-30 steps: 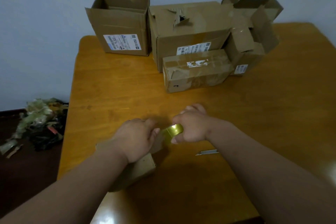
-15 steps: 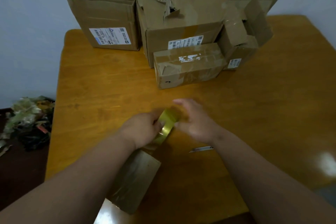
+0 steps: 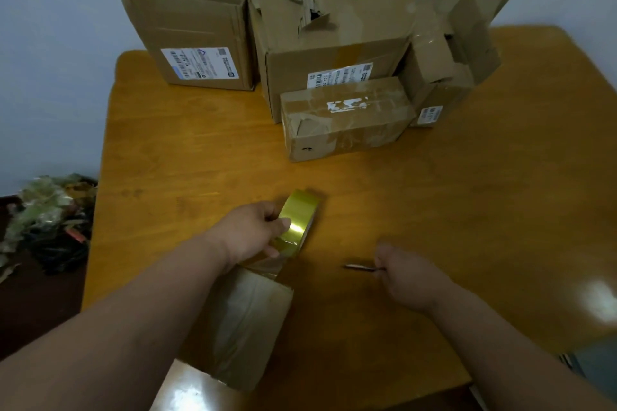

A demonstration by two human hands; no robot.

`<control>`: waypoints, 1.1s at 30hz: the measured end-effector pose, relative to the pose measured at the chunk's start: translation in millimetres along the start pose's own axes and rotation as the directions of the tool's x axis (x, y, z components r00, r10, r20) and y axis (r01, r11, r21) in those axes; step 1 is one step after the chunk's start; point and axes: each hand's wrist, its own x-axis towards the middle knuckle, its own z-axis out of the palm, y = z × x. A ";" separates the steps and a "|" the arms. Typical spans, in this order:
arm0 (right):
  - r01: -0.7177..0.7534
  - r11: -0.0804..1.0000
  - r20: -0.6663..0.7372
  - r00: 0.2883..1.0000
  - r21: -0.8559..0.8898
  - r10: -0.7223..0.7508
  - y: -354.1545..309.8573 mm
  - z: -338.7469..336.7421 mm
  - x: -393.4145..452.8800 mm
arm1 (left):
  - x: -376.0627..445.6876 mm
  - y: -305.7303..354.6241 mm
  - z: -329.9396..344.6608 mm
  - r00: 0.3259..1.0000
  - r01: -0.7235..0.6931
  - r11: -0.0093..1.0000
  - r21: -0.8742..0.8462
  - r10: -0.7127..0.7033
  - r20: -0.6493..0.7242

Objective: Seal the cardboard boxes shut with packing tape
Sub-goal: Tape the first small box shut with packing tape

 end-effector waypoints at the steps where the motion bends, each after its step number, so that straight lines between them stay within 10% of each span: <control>1: 0.038 0.996 -0.016 0.999 0.082 -0.037 -6.2 -9.5 -4.7 | -0.1 -0.3 -0.4 1.000 0.005 1.000 -0.027 -0.005 -0.005; 7: 0.341 0.932 -0.236 0.922 0.125 -0.306 -78.8 -71.2 -38.4 | 4.1 -1.3 -2.2 1.000 0.026 0.989 -0.145 -0.026 0.005; 18: 0.356 0.881 -0.184 0.887 -0.313 -0.424 -137.0 -85.9 -21.6 | 7.6 -3.5 -1.0 1.000 -0.003 0.981 -0.194 -0.001 -0.020; 33: 0.360 0.866 -0.155 0.888 -0.348 -0.432 -140.5 -79.0 -20.8 | 7.6 -7.8 1.0 0.985 -0.144 0.967 -0.210 0.120 -0.122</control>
